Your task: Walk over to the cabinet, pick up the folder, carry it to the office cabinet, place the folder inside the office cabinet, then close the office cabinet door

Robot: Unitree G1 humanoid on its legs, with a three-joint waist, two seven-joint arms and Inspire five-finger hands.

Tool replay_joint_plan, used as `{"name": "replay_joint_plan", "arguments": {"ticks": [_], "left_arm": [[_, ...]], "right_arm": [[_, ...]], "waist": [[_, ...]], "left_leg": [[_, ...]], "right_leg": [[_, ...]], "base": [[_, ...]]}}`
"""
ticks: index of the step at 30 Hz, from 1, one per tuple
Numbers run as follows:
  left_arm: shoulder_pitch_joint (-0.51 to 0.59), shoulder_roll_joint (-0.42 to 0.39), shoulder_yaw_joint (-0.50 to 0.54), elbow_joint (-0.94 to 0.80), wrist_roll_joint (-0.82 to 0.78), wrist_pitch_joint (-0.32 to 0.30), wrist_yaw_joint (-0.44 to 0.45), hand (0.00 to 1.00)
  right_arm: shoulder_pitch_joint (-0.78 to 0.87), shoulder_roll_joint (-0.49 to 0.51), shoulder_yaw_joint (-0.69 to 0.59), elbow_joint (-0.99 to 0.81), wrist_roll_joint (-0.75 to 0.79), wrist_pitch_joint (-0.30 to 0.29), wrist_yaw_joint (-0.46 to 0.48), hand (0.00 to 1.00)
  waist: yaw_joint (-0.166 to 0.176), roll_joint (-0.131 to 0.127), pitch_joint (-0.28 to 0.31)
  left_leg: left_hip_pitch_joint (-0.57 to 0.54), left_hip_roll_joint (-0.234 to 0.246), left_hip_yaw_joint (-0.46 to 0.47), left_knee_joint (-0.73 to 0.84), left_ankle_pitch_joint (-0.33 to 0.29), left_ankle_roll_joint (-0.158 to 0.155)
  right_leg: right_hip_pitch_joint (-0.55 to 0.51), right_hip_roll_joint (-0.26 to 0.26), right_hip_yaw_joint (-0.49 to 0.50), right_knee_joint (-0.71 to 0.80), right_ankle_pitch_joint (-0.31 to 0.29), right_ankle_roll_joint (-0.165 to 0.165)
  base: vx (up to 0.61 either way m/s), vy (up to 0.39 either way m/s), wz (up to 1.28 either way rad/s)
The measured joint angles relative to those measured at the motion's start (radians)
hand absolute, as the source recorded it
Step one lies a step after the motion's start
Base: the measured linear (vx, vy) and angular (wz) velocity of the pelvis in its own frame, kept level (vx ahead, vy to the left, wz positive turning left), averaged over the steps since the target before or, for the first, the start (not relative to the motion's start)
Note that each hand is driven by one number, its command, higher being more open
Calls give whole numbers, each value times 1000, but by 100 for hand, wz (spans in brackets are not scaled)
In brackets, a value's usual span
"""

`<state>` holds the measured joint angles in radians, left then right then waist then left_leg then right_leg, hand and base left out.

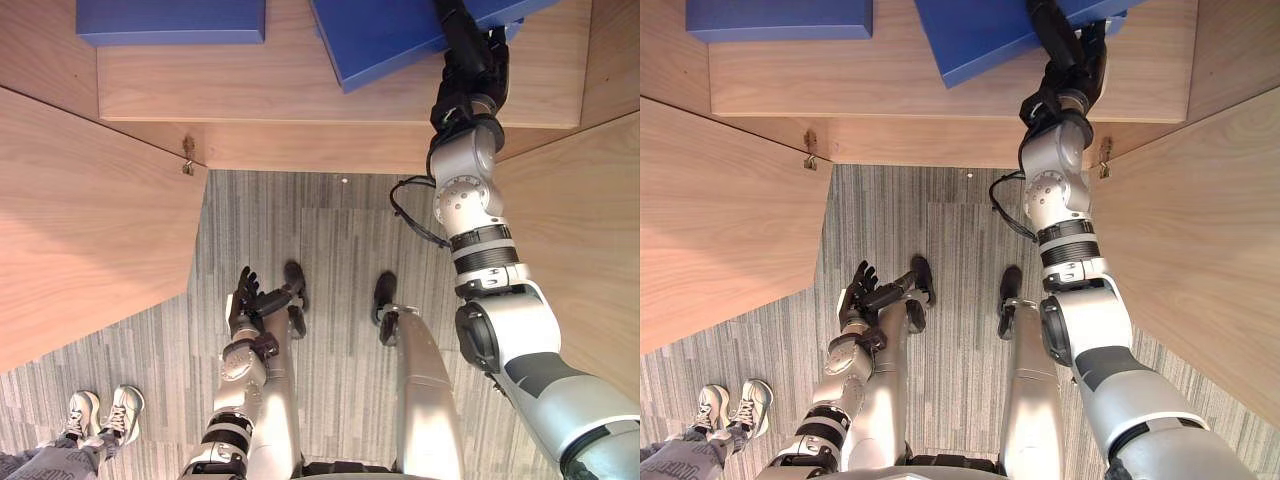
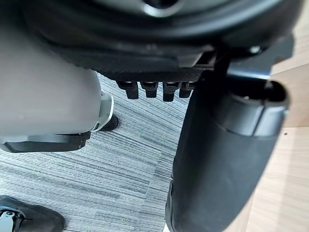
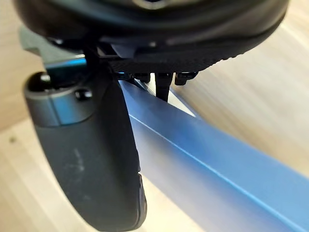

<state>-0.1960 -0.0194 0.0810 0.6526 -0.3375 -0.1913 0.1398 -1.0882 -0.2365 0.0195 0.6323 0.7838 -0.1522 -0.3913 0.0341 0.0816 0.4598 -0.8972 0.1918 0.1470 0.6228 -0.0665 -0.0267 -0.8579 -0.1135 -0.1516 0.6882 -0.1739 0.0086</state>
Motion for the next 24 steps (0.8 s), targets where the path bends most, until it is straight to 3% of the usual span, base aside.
{"name": "replay_joint_plan", "arguments": {"ticks": [3, 4, 5, 14, 24], "left_arm": [[0, 4, 0, 9, 0, -6, -13, 100], [0, 7, -1, 12, 1, -8, -18, 100], [0, 9, -1, 13, 1, -9, -20, 100], [-2, 38, -31, 33, 5, -11, -58, 100], [-22, 43, -50, 62, 5, -21, -77, 100]], "right_arm": [[39, -56, 81, -22, -43, 18, 48, 100], [76, -110, 145, -57, -70, 33, 106, 100], [86, -127, 164, -66, -81, 36, 127, 0], [103, -242, 332, -120, -232, 62, 346, 0], [117, -259, 384, -113, -309, 69, 388, 0]], "waist": [[-3, 0, 0], [-5, 0, 0], [-6, 0, 0], [4, -2, -1], [22, -4, -2]], "left_leg": [[1, 0, 1, -3, 0, 0], [1, 0, 1, -6, 0, 0], [2, 0, 1, -8, 0, -1], [8, -4, 0, -25, 5, -4], [9, -17, 0, -33, 10, 2]], "right_leg": [[1, 1, 0, -7, 0, 1], [1, 1, 0, -8, 0, 1], [1, 1, 0, -8, 0, 1], [4, -1, -6, -11, 1, 1], [9, -14, -13, -16, 1, 1]], "base": [[0, 0, 0], [0, 0, 0], [0, 0, 0], [4, -5, 1], [-2, -1, 3]]}}
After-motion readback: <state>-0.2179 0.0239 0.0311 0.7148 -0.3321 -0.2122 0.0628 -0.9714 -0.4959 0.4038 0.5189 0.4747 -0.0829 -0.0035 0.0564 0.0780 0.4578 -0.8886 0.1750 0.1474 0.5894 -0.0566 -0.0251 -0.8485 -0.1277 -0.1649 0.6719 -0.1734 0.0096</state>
